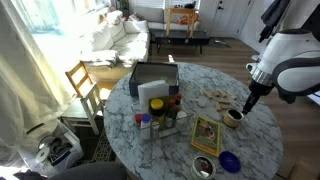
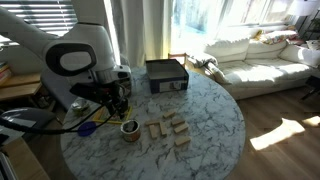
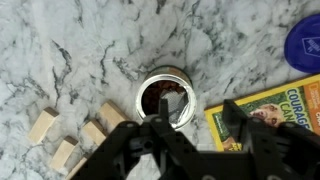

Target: Move the can to the left then put the lid on top

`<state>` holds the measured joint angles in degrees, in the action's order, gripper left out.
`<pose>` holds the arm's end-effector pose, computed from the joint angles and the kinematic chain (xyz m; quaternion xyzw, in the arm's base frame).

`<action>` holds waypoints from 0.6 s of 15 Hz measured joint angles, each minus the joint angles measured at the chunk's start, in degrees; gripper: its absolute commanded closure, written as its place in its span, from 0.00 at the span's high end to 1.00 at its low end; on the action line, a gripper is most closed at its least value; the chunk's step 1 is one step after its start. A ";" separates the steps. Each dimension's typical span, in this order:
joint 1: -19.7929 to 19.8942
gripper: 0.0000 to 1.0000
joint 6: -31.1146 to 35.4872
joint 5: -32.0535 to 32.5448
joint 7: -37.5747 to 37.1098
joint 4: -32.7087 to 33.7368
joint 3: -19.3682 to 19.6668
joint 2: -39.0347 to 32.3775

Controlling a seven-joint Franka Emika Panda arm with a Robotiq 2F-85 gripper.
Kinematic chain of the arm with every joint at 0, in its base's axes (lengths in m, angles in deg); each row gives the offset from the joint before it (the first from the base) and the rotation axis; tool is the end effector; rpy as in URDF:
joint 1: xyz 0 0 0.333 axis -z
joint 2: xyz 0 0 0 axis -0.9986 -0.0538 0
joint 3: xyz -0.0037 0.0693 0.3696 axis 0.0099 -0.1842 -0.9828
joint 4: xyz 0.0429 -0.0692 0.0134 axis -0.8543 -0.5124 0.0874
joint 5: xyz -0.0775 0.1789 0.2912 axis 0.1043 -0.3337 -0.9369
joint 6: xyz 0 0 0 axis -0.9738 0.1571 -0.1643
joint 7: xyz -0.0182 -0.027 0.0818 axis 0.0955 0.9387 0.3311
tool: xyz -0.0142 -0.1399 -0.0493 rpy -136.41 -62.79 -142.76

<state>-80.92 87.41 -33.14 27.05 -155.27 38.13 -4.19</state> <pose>0.4020 -0.1193 0.3686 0.9960 0.0771 -0.0027 0.0452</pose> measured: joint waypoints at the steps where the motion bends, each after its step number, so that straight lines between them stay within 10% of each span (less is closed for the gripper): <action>1: 0.12 0.40 1.09 -0.60 0.39 0.18 0.05 -0.99; 9: 1.55 0.38 8.95 -4.77 2.05 2.60 0.05 -9.59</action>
<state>-79.37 96.35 -37.92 29.10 -152.68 38.18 -13.78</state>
